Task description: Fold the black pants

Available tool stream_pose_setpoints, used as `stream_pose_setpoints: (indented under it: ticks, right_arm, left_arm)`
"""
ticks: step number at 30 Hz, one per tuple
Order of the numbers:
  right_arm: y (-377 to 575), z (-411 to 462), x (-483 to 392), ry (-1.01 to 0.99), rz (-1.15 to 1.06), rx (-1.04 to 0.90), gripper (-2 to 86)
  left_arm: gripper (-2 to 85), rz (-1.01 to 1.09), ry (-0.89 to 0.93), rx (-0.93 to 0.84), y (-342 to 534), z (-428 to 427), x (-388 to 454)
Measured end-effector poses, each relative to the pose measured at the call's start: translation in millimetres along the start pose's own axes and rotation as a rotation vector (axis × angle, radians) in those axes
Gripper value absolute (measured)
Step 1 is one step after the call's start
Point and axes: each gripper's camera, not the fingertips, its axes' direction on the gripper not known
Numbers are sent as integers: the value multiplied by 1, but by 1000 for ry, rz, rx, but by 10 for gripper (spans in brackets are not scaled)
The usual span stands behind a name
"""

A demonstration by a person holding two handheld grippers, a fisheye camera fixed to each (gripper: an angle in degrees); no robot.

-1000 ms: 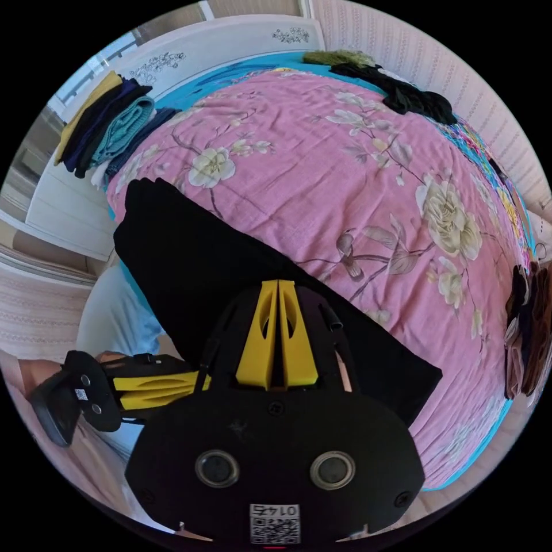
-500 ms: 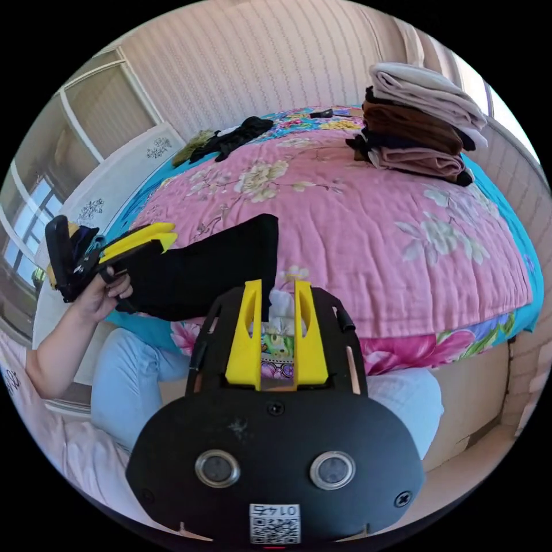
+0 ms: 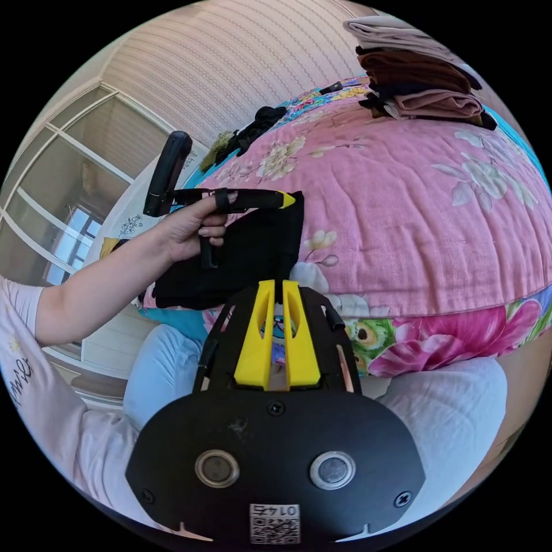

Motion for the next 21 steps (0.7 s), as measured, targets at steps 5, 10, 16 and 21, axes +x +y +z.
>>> stream_pose_setpoints:
  ticks: [5,10,16,21]
  right_arm:
    - [9,-36,-6,-257,-41,100,13]
    - [3,-34,-77,-416,-267,57,11]
    - [-6,36,-200,-582,-528,-105,15]
    - [4,115,-292,-503,-637,-260,28]
  left_arm:
    - [-2,-29,44,178,13,-80,-7]
    - [-6,-145,17,361,75,-187,-35]
    - [-9,-348,-164,473,183,-289,-87]
    - [-10,-585,-290,558,248,-328,-123]
